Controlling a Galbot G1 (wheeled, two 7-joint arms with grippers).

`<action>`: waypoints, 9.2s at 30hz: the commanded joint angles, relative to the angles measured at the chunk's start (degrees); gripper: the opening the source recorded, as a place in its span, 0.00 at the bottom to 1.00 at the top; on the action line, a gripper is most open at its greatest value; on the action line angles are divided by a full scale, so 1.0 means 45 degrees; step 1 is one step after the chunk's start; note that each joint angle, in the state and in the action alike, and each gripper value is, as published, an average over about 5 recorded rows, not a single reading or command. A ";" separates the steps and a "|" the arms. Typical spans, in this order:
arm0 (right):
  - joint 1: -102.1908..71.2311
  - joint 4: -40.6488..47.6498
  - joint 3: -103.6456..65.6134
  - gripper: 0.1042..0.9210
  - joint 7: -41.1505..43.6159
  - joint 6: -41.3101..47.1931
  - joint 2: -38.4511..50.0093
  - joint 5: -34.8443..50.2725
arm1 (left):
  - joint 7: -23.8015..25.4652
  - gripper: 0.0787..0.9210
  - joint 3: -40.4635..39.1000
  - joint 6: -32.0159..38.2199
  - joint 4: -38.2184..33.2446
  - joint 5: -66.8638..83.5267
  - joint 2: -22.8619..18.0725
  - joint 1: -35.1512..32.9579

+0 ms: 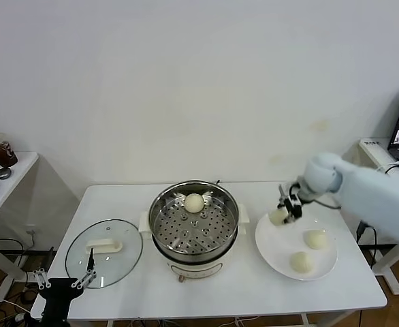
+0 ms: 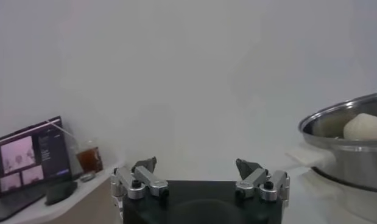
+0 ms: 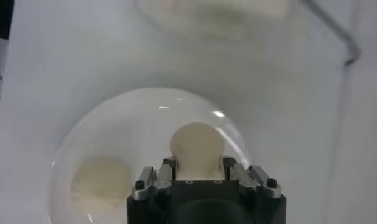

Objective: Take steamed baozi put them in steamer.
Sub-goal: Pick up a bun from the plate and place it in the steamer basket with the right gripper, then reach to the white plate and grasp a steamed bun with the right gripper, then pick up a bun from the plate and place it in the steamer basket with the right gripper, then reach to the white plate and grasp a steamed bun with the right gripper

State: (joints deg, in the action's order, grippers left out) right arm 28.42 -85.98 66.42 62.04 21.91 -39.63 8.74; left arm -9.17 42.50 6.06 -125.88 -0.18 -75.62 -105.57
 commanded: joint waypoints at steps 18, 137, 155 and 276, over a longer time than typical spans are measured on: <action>0.1056 0.1121 0.2040 0.45 -0.2811 0.4379 -0.7584 0.5386 | -0.0051 0.88 0.0342 -0.0088 -0.0195 -0.0397 0.0027 0.0441; -0.5611 0.0642 -0.4009 0.52 0.1106 -0.1468 0.1811 -0.3304 | -0.0037 0.88 0.0675 0.0126 -0.0504 -0.0755 -0.0394 0.0139; 0.3633 0.0257 0.0039 0.52 0.1295 -0.3256 -0.2503 0.1535 | 0.0002 0.88 0.0615 0.0065 -0.0593 -0.0636 -0.0166 0.0523; -0.8281 0.6424 -0.7106 0.73 0.0972 -0.3323 -0.0971 -0.6838 | 0.0131 0.88 0.0867 0.0017 -0.0607 -0.0656 -0.0305 0.0461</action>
State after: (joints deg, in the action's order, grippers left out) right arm -7.62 -59.78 35.60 65.80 7.29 -41.66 -20.68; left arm -8.61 46.43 6.14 -128.67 -3.16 -77.02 -103.48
